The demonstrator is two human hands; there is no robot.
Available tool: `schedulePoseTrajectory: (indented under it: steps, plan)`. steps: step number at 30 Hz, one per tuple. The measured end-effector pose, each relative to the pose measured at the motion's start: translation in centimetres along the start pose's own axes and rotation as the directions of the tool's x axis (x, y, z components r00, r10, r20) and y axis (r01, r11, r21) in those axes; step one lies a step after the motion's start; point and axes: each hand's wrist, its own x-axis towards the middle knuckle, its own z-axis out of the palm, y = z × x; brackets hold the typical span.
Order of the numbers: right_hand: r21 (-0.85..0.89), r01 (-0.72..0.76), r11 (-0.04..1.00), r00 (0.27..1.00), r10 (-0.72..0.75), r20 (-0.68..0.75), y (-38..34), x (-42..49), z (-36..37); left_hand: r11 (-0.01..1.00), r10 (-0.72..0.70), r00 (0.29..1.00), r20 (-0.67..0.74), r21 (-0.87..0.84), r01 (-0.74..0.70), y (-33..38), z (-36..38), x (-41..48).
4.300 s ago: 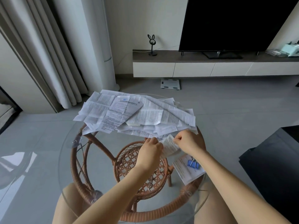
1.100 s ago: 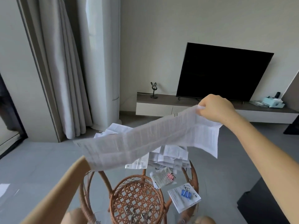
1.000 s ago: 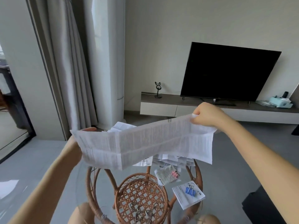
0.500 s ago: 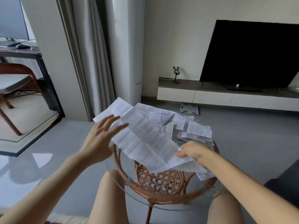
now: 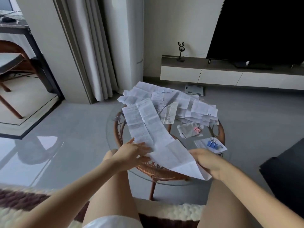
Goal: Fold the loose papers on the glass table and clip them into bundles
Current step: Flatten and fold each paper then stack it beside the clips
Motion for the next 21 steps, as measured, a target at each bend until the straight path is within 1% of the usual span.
schedulePoseTrajectory:
  steps: [2,4,5,6,8,9,11,13,15,17,19,21]
  plan:
    - [-0.048,0.089,0.995,0.990,-0.094,-0.109,1.5,-0.5,-0.6,0.992,-0.060,0.998,0.007,-0.112,0.060,0.0,0.6,-0.3]
    - [-0.112,0.210,0.971,0.955,-0.228,-0.188,3.0,-1.0,-1.1,0.974,-0.095,0.995,-0.034,-0.210,0.086,-0.4,1.1,-0.6]
    - [-0.155,0.266,0.951,0.939,-0.293,-0.182,3.6,-1.3,-1.3,0.964,-0.111,0.993,-0.038,-0.248,0.098,-0.3,1.1,-0.7]
    - [-0.167,0.310,0.936,0.931,-0.335,-0.148,4.0,-1.5,-1.4,0.962,-0.118,0.992,-0.042,-0.251,0.103,-0.2,0.9,-0.9]
    - [-0.120,0.352,0.928,0.929,-0.362,-0.074,4.0,-1.8,-1.3,0.965,-0.137,0.989,-0.053,-0.231,0.122,0.3,0.3,-0.9]
    - [-0.093,0.379,0.921,0.921,-0.385,-0.060,3.6,-1.6,-1.1,0.966,-0.146,0.988,-0.050,-0.223,0.131,0.4,0.0,-1.0]
    - [-0.043,0.437,0.899,0.896,-0.439,-0.064,2.2,-0.9,-0.5,0.953,-0.157,0.987,0.009,-0.259,0.154,0.6,-0.5,-1.3]
    - [0.068,0.458,0.886,0.889,-0.454,-0.065,0.2,0.0,0.4,0.924,-0.208,0.976,0.060,-0.314,0.217,0.1,-0.5,-1.5]
    - [0.188,0.467,0.864,0.884,-0.455,-0.104,-1.6,0.8,1.2,0.916,-0.261,0.962,0.087,-0.292,0.275,-0.4,-0.5,-1.7]
    - [0.260,0.503,0.824,0.864,-0.480,-0.152,-3.0,1.8,1.6,0.918,-0.271,0.957,0.100,-0.272,0.289,-0.4,-0.5,-2.0]
    - [0.253,0.487,0.836,0.872,-0.452,-0.186,-3.8,3.2,1.9,0.920,-0.268,0.957,0.113,-0.265,0.289,-0.3,-0.6,-2.3]
    - [0.186,0.418,0.889,0.899,-0.376,-0.224,-3.7,5.3,2.1,0.903,-0.301,0.947,0.113,-0.287,0.321,-0.3,-0.9,-2.3]
